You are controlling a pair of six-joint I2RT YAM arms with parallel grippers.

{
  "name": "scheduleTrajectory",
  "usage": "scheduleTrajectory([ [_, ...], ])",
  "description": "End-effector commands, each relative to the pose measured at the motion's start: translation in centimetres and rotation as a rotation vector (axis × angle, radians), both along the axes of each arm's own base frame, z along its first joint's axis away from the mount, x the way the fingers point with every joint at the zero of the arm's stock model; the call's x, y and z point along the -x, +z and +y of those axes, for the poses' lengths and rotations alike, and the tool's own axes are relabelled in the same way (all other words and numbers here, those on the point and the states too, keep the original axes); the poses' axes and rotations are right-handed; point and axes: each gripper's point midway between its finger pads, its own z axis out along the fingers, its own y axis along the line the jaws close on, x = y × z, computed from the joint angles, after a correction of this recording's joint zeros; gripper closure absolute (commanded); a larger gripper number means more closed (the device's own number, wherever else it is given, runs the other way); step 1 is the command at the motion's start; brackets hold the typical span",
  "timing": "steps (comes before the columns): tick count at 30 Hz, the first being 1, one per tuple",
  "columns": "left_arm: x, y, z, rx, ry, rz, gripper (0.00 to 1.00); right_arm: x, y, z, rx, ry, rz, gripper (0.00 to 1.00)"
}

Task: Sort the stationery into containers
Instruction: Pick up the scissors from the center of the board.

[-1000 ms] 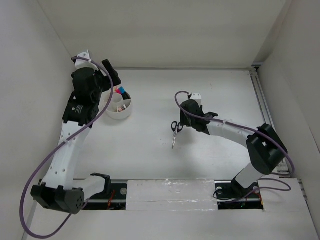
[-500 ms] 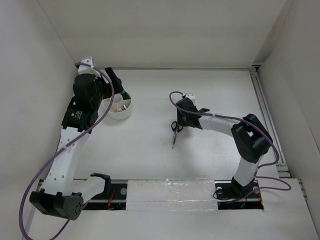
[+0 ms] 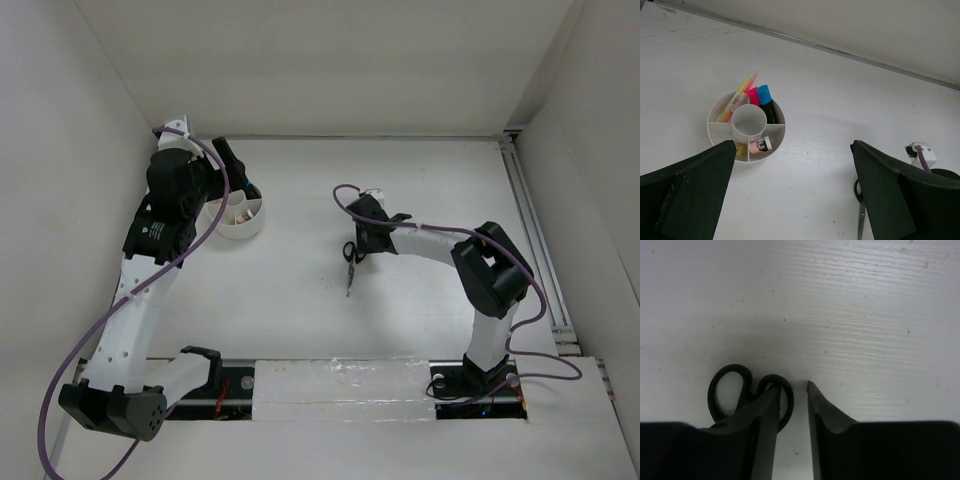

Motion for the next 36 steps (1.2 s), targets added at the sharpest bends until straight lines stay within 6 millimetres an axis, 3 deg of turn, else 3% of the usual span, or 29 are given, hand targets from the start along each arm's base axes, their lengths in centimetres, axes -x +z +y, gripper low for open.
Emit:
scheduleTrajectory([
  [1, 0.8, 2.3, -0.2, 0.016, -0.021, -0.058, 0.00, 1.6, -1.7, 0.4, 0.026, 0.042, 0.087, 0.72],
  [3, 0.8, 2.3, -0.4, 0.019, -0.030, -0.057, 0.00, 1.8, -1.7, 0.6, 0.019, 0.060, 0.097, 0.84],
  [4, 0.9, 2.3, -0.6, 0.022, -0.040, -0.057, 0.00, 1.9, -1.8, 0.7, 0.013, 0.064, 0.101, 1.00],
  [8, 0.5, 0.9, -2.3, 0.039, -0.127, -0.008, 0.00, 1.8, -0.9, 1.0, -0.004, 0.081, 0.089, 1.00],
  [9, 0.7, 1.4, -2.9, 0.051, -0.162, -0.014, 0.00, 1.5, 0.6, 1.1, -0.024, 0.077, 0.049, 1.00],
  [13, 2.0, -0.6, -7.7, 0.148, -0.431, 0.038, 0.00, 0.0, 6.3, 1.6, -0.089, 0.090, -0.102, 1.00],
  [14, 2.2, -2.1, -8.2, 0.179, -0.452, 0.075, 0.00, -0.6, 7.5, 1.7, -0.094, 0.095, -0.139, 1.00],
  [16, 2.6, -2.9, -9.3, 0.208, -0.517, 0.076, 0.00, -1.4, 10.4, 2.0, -0.106, 0.110, -0.203, 1.00],
  [17, 3.6, -4.0, -10.5, 0.247, -0.596, 0.111, 0.00, -1.7, 11.3, 1.9, -0.093, 0.130, -0.237, 1.00],
  [21, 5.2, -5.2, -12.5, 0.309, -0.758, 0.128, 0.00, -2.2, 16.4, 2.8, -0.136, 0.204, -0.374, 1.00],
  [26, 6.7, -3.9, -13.9, 0.336, -0.912, 0.071, 0.00, -0.6, 20.8, 4.6, -0.236, 0.309, -0.453, 1.00],
  [30, 8.3, -3.3, -15.0, 0.396, -1.034, 0.049, 0.00, 1.3, 26.1, 6.8, -0.304, 0.358, -0.545, 1.00],
  [36, 9.2, -3.2, -15.4, 0.436, -1.087, 0.054, 0.00, 4.1, 29.3, 10.3, -0.380, 0.429, -0.577, 1.00],
])
